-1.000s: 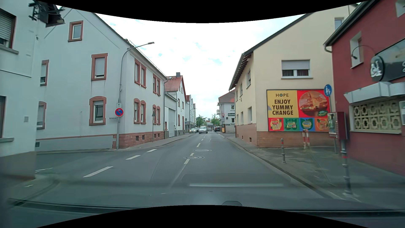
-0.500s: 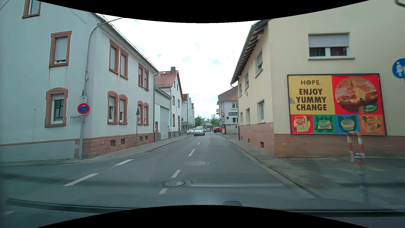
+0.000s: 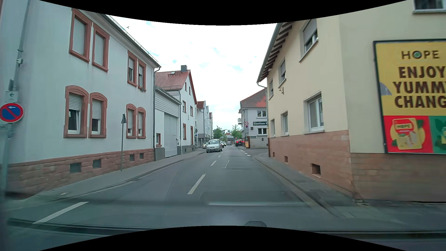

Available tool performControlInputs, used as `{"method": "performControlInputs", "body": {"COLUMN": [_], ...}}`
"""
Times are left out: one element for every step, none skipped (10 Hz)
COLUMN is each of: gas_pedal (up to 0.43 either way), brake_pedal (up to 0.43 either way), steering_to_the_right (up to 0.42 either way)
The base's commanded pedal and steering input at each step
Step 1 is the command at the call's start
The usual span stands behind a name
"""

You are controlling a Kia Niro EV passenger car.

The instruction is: Follow the waypoints while adhering to traffic rules and regulations

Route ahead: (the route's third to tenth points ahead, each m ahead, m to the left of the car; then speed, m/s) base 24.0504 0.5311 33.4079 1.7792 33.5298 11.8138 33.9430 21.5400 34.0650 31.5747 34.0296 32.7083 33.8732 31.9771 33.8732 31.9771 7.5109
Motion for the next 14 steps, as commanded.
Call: {"method": "performControlInputs", "body": {"gas_pedal": [0.000, 0.000, 0.000, 0.000, 0.000, 0.000, 0.000, 0.000, 0.000, 0.000, 0.000, 0.000, 0.000, 0.000], "brake_pedal": [0.000, 0.000, 0.000, 0.000, 0.018, 0.043, 0.043, 0.055, 0.067, 0.073, 0.085, 0.104, 0.116, 0.134], "steering_to_the_right": [-0.009, -0.011, -0.012, -0.012, -0.013, -0.013, -0.011, -0.009, -0.010, -0.010, -0.009, -0.010, -0.010, -0.009]}}
